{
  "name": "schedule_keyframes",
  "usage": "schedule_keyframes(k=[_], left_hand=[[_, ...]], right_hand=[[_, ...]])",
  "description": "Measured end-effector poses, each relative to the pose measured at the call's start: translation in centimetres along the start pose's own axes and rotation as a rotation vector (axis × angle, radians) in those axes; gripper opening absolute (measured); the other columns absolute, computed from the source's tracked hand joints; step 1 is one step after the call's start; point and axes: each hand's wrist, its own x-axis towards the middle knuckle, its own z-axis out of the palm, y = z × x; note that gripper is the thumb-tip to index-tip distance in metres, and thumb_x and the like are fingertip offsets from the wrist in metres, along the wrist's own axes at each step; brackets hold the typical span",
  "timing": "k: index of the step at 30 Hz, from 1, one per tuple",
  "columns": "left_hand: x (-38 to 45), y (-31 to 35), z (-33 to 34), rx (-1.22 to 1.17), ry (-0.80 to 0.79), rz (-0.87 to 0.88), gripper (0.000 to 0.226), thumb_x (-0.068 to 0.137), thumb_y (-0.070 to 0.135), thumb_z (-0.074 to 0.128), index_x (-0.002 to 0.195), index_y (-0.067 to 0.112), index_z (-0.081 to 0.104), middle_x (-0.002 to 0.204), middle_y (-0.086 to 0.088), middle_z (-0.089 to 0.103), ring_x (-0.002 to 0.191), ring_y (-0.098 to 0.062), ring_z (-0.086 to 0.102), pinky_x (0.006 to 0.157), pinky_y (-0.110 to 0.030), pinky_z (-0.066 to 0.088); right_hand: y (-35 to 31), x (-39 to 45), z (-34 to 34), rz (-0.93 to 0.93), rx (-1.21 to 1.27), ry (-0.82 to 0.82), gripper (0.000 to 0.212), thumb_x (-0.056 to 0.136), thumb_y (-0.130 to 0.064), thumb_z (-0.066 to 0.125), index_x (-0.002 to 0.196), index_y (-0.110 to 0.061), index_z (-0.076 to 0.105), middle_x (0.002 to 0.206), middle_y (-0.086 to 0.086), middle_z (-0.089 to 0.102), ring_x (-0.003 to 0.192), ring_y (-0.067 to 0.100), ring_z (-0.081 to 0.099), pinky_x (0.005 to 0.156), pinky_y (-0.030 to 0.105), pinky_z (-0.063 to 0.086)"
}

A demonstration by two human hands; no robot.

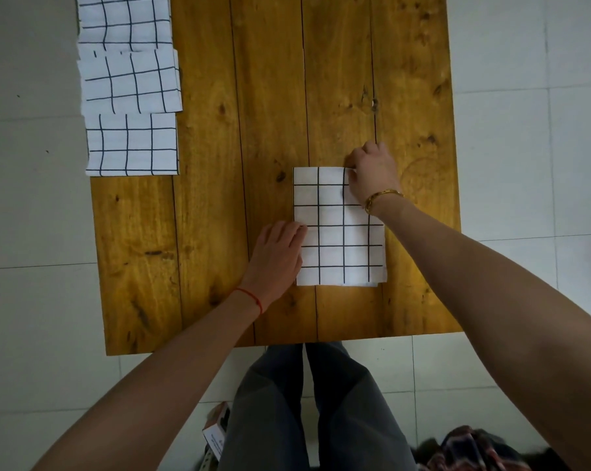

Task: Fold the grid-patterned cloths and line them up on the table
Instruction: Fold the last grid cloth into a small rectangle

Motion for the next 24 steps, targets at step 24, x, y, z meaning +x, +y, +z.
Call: schedule_keyframes(k=[24], left_hand=[[-3.1,-0.1,0.3,-0.048,-0.141,-0.09,0.052,0.097,0.023,0.047,0.147,0.014,0.035,0.154,-0.005,0.032,0.143,-0.031,0.025,0.116,-0.053,0.023]], right_hand=[[2.4,-18.0,3.4,-0.461,0.004,0.02,0.026,0.091,-0.016,0.053,0.115,-0.009,0.059,0.126,0.006,0.06,0.115,0.026,0.054,0.11,0.039,0.031]])
